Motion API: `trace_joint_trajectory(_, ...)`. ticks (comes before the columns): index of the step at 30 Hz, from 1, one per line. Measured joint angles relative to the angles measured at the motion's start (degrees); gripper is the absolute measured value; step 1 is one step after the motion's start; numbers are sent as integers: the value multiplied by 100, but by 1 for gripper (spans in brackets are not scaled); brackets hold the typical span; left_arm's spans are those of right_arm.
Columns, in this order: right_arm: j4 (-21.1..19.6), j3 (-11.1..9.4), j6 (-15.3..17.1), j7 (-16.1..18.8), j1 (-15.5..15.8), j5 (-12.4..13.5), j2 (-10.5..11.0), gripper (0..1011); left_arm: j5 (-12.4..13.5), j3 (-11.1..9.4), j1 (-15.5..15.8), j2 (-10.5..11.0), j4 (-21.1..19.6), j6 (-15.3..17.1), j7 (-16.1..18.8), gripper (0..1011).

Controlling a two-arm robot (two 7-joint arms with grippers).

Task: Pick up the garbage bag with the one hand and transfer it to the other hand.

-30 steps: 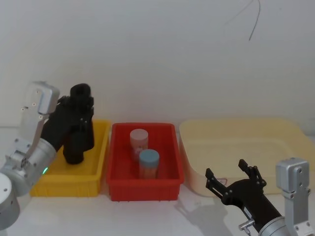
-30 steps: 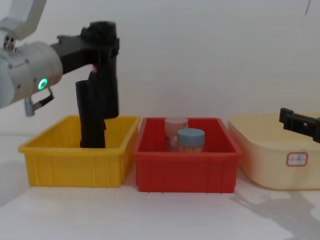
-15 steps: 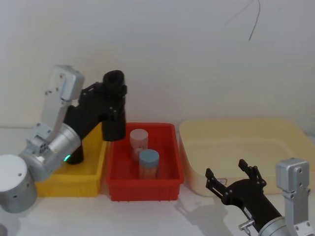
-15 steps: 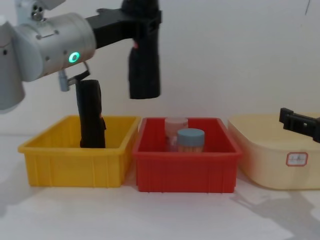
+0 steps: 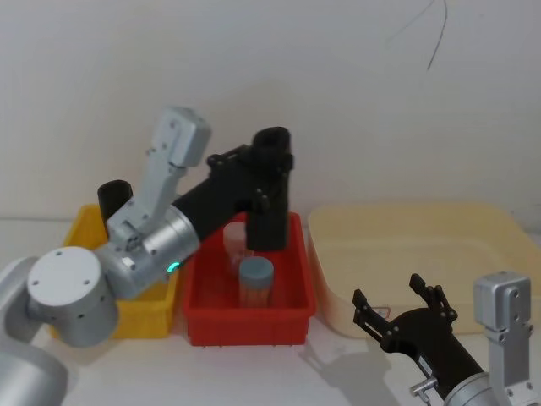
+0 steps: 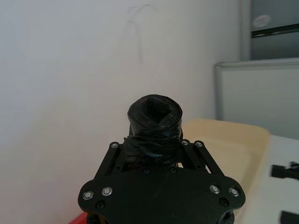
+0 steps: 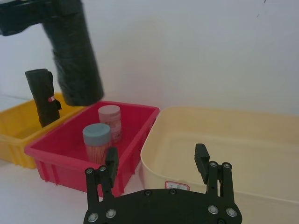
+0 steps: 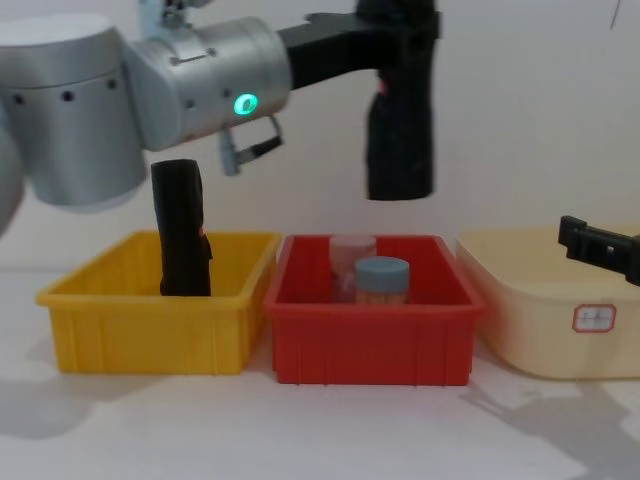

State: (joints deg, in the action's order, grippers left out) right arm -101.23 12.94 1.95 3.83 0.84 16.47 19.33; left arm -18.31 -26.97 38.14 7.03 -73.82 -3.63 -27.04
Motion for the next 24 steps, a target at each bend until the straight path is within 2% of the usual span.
trace_joint_trajectory(6, 0, 0, 0, 0, 0, 0, 0, 1000, -157, -168, 228, -233, 382, 5, -335, 371)
trace_joint_trajectory(13, 0, 0, 0, 0, 0, 0, 0, 1000, -402, -377, 622, -642, 1150, 2, -837, 371)
trace_joint_trajectory(18, 0, 0, 0, 0, 0, 0, 0, 1000, -527, -472, 817, -844, 1602, -17, -1057, 371)
trace_joint_trajectory(24, 0, 0, 0, 0, 0, 0, 0, 1000, -614, -532, 948, -967, 1895, -35, -1166, 371)
